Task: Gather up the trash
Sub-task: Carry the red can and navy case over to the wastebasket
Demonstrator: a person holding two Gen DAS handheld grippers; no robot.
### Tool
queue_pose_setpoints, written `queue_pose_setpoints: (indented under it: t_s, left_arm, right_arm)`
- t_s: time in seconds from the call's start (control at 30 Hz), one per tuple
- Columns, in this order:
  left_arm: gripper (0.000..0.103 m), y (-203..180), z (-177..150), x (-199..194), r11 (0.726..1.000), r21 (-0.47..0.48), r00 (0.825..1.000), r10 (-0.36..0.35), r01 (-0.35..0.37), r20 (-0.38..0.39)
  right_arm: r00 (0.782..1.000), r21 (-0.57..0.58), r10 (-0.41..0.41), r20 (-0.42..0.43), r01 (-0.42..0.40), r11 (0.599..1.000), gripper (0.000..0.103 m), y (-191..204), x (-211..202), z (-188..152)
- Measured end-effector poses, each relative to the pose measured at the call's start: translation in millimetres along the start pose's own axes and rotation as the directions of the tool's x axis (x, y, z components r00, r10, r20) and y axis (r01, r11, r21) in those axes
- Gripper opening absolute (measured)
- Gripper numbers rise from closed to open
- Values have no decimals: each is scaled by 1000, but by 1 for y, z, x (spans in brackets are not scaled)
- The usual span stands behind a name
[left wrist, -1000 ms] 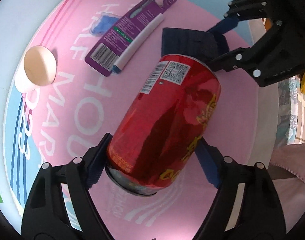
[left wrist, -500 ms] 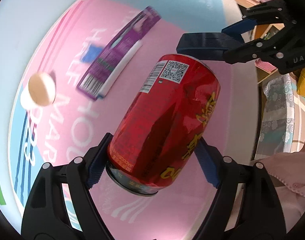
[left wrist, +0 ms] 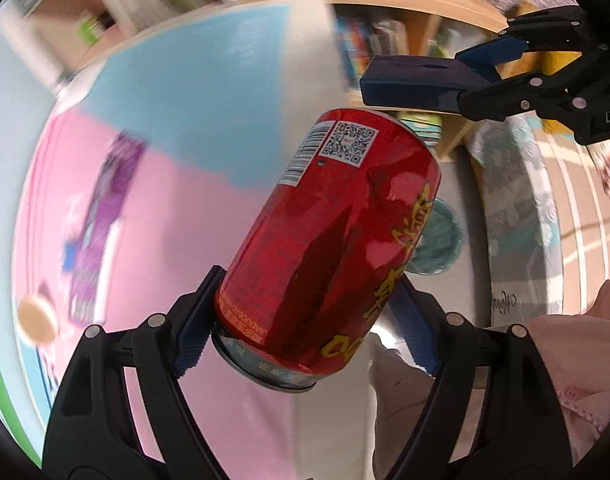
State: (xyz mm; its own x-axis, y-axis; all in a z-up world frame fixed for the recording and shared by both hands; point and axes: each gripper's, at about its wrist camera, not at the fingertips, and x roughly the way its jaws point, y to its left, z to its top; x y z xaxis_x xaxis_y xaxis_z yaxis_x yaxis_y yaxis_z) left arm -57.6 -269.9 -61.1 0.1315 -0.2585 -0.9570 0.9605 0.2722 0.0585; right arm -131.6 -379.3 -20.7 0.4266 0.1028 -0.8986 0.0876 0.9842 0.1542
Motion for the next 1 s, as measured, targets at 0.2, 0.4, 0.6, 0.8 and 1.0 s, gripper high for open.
queue_pose_setpoints:
  t_s: [0.2, 0.4, 0.6, 0.8, 1.0]
  left_arm:
    - [78, -69, 32, 17, 987, 145, 998, -66, 67, -8]
    - [78, -130, 55, 34, 952, 275, 991, -127, 134, -41]
    - [77, -177, 70, 56, 917, 352, 982, -166, 189, -95]
    - [78, -214, 80, 76, 887, 409, 976, -171, 213, -137]
    - [84, -231, 89, 98, 879, 430, 974, -142, 206, -178]
  right_arm:
    - [998, 169, -61, -5, 61, 984, 53, -50, -31, -68]
    - [994, 316, -106, -24, 109, 942, 53, -87, -52, -131]
    - [992, 425, -123, -42, 129, 896, 53, -108, -60, -177]
    - [992, 507, -112, -61, 127, 853, 53, -125, -59, -215]
    - [989, 529, -121, -83, 147, 836, 60, -142, -58, -229]
